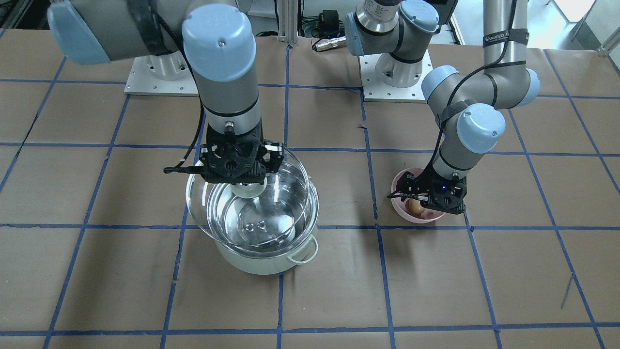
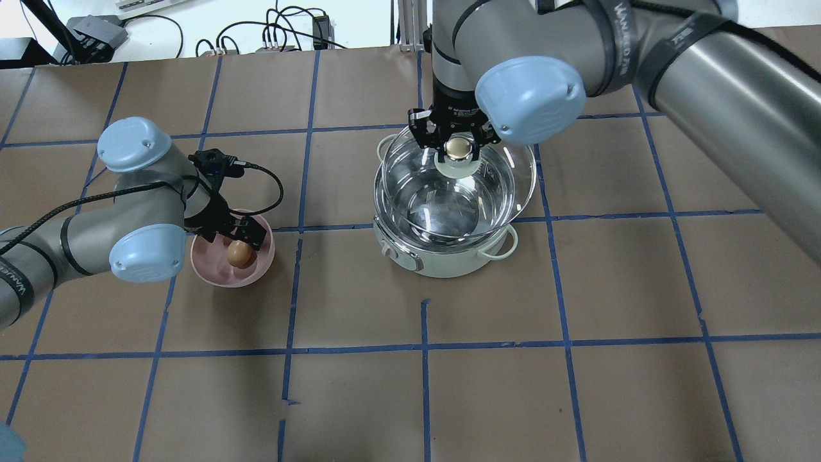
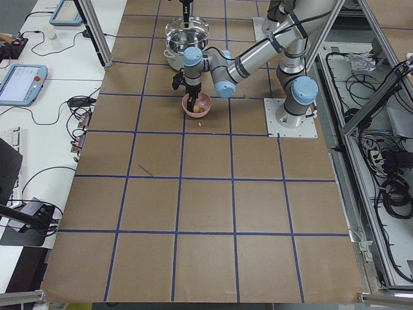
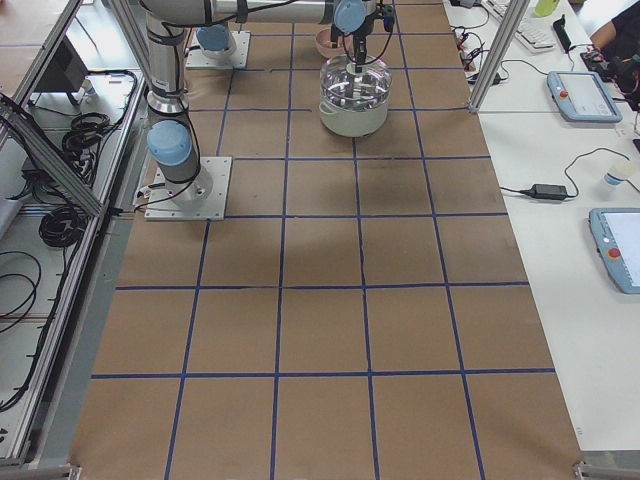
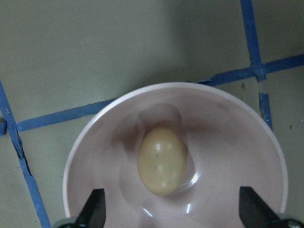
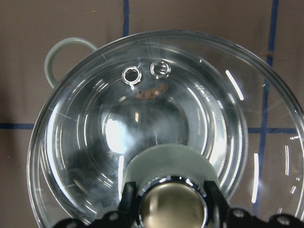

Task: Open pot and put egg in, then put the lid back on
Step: 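Grasp the glass lid knob with the right gripper and lift it off, then move the lid away from the pot with the right gripper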

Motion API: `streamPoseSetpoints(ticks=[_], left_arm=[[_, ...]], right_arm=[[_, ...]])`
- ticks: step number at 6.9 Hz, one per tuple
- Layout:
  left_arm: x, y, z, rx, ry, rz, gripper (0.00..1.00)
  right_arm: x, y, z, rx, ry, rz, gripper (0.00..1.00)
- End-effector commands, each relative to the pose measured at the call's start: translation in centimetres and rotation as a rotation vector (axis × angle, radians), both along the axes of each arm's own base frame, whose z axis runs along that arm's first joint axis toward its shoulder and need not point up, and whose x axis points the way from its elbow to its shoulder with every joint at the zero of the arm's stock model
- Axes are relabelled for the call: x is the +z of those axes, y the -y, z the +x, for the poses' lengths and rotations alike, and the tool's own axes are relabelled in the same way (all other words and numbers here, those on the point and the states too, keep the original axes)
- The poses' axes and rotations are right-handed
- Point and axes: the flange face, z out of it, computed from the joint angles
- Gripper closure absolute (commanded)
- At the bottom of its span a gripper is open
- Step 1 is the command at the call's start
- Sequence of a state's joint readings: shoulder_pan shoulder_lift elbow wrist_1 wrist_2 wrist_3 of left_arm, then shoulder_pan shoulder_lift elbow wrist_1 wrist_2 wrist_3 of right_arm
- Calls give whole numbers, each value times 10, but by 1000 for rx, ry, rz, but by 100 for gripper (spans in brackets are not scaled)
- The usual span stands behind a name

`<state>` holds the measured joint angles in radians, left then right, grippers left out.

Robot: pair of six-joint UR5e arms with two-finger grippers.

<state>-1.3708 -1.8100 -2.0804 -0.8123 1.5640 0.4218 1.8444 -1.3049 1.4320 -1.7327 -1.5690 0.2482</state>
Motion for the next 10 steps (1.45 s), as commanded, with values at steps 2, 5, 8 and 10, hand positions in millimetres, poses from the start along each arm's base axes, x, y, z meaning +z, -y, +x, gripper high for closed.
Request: streamPoseSetpoints(ticks=[2,5,8,10], left_arm=[[-5,2,-1,-2,-2,0,4],[-13,5,0,-1,-3,-3,5],[-16,4,-2,-1,-1,0,4],[-16,3,-13,-19,11,4,4]], right_arm=[[77,-4,-118,-79,12,-26,83],[66,-10,-121,-86,10,8,83],[51,-7,-138,-87,-7,4,84],[47,-5,-150,-85,-4,15,85]])
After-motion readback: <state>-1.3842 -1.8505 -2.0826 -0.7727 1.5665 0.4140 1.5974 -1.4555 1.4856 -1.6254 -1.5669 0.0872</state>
